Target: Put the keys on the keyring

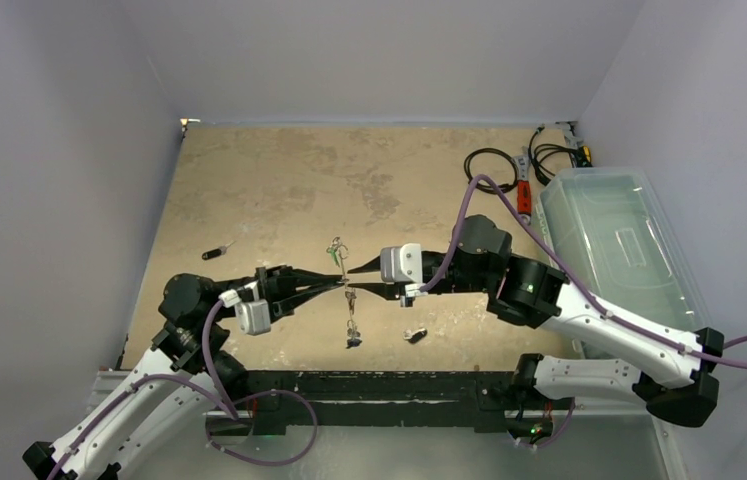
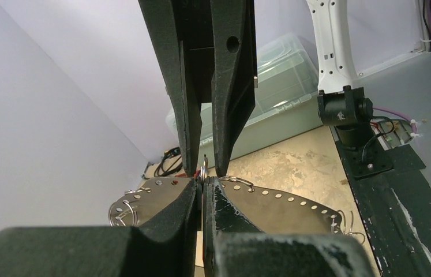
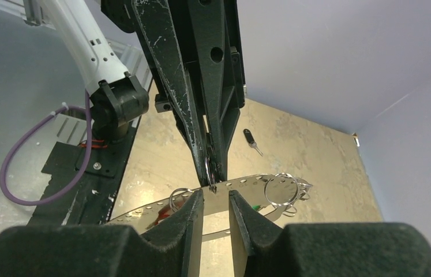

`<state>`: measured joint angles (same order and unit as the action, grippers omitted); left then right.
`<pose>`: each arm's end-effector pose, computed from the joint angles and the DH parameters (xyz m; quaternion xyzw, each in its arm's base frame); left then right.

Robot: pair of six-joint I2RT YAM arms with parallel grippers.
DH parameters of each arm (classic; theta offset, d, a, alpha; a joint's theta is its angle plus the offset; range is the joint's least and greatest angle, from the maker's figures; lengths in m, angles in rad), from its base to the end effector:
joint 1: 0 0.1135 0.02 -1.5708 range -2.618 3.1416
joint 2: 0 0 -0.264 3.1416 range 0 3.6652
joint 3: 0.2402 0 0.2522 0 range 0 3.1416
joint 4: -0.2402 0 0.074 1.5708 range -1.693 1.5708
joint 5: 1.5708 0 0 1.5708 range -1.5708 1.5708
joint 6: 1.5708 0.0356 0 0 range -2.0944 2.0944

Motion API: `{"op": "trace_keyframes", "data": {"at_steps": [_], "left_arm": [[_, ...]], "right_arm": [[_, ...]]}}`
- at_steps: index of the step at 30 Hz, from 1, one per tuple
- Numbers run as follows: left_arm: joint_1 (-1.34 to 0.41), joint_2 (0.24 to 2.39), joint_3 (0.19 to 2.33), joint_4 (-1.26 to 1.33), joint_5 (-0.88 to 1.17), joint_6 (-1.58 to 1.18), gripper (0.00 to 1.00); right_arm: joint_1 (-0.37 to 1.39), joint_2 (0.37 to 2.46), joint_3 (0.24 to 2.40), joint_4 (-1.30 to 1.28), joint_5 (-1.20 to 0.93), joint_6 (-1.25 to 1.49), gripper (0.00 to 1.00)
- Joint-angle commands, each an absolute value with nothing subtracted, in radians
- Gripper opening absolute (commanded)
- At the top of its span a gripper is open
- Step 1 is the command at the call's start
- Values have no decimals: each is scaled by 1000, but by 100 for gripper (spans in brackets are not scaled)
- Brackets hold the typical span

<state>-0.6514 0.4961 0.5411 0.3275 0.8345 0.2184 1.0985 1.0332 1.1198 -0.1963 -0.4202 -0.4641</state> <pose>0.0803 -0.0944 0.3458 0.5207 0.3266 -0.3854 0.6882 0.0915 0.2110 0.4096 -0.6118 0.4192 0.3511 0.5716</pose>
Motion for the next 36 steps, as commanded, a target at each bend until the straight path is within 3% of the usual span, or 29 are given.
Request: {"op": "trace_keyframes", "data": {"at_steps": [1, 6, 15, 22, 29, 31, 34, 36], "left_arm": [[-655, 495, 539, 400, 849, 197, 0], [-655, 501, 538, 405, 853, 192, 0], [-652, 511, 533, 425, 857, 179, 0], [-647, 515, 529, 443, 861, 165, 0], [-645, 516, 530, 442, 837, 161, 0], [-644, 511, 539, 415, 799, 167, 22], [-644, 485, 530, 383, 732, 198, 76], [-644, 461, 524, 353, 708, 231, 85]], "right_arm": [[1094, 1049, 1176, -179, -439, -470, 25], [1092, 1058, 1185, -176, -450, -472, 24], [1092, 1092, 1210, -193, -464, -479, 13], [1092, 1114, 1220, -202, -451, -487, 0], [1092, 1107, 1196, -178, -420, -484, 0], [1092, 1092, 1171, -148, -391, -489, 0], [1092, 1056, 1104, -74, -307, -533, 0], [1093, 1034, 1054, -16, -288, -568, 0]]}}
